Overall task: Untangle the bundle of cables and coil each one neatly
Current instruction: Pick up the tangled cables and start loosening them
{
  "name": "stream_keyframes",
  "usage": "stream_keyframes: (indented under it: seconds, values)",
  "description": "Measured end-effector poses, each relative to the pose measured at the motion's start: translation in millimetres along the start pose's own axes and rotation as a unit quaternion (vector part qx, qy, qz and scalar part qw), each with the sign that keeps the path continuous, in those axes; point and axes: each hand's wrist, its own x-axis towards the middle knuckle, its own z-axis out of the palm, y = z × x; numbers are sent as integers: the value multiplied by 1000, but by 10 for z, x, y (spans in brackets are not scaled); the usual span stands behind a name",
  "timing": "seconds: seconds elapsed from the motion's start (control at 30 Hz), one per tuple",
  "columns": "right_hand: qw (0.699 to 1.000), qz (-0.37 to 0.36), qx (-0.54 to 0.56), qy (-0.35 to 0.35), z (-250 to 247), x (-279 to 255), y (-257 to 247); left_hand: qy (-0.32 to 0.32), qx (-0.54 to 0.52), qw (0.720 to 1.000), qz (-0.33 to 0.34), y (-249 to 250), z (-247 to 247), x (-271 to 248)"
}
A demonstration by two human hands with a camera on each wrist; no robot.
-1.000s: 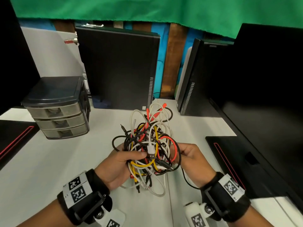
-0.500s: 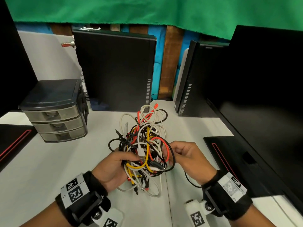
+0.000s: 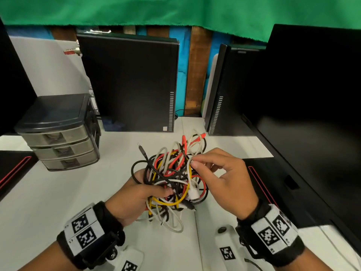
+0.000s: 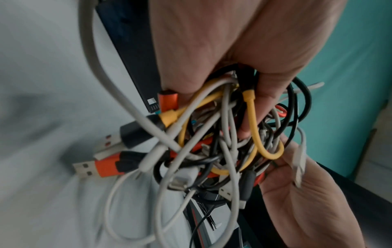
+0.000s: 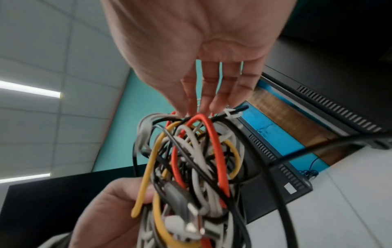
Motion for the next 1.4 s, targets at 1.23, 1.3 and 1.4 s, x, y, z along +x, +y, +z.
stream_keyframes:
  seconds: [1.23,1.3,1.4]
  values:
    - [938,227,221,-141,-100,49,129,7,257,930,261,-36,27,5]
    - [946,198,216,-137,-110,63,97,17,140,977,162,-12,-27,35]
    - [970,143,145,-129,-85,51,62,50,21,999,3,6,-114,52]
